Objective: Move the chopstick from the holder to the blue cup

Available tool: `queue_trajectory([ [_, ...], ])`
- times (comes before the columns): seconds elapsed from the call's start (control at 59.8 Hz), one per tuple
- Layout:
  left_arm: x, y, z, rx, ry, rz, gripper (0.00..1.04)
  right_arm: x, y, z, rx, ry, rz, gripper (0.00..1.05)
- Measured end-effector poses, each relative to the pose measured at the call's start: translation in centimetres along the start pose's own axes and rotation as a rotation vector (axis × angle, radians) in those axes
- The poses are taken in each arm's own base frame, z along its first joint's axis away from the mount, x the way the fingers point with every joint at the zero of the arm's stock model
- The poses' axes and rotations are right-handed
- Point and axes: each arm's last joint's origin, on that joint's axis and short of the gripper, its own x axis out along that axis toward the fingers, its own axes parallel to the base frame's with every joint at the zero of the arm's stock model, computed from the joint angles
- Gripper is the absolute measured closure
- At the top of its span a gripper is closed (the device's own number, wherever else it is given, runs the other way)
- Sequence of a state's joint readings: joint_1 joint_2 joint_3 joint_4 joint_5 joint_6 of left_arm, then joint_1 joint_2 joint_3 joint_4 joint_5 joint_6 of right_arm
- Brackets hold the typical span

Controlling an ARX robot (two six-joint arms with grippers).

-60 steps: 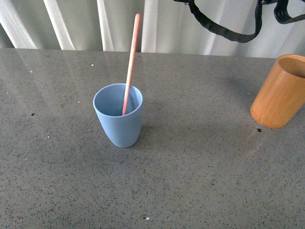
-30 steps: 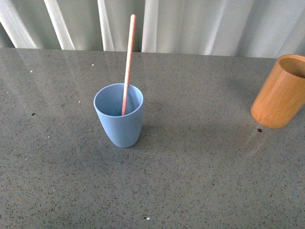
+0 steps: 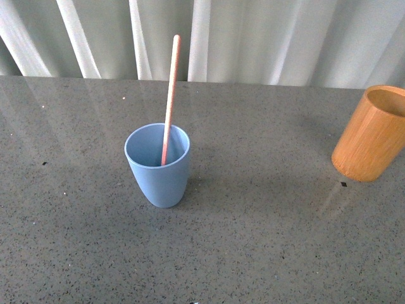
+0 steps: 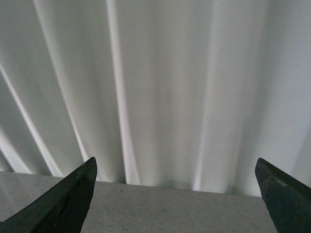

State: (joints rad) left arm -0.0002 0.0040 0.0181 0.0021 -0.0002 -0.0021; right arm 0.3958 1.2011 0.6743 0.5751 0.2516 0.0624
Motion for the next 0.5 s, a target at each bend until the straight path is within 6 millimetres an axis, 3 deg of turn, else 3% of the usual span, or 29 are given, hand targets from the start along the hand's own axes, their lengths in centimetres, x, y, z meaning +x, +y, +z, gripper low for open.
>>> queue_trajectory([
  [0.201,0.0,0.0,0.0,0.000,0.000,0.000,0.07,-4.6,-4.4,-0.4,-0.031,-0.015,-0.219,0.10],
  [0.284,0.0,0.0,0.0,0.000,0.000,0.000,0.07,-7.7,-7.4,-0.8,-0.032,-0.015,-0.353,0.10],
  [0.502,0.0,0.0,0.0,0.000,0.000,0.000,0.07,-13.3,-10.7,-2.0,0.003,0.011,-0.554,0.10],
])
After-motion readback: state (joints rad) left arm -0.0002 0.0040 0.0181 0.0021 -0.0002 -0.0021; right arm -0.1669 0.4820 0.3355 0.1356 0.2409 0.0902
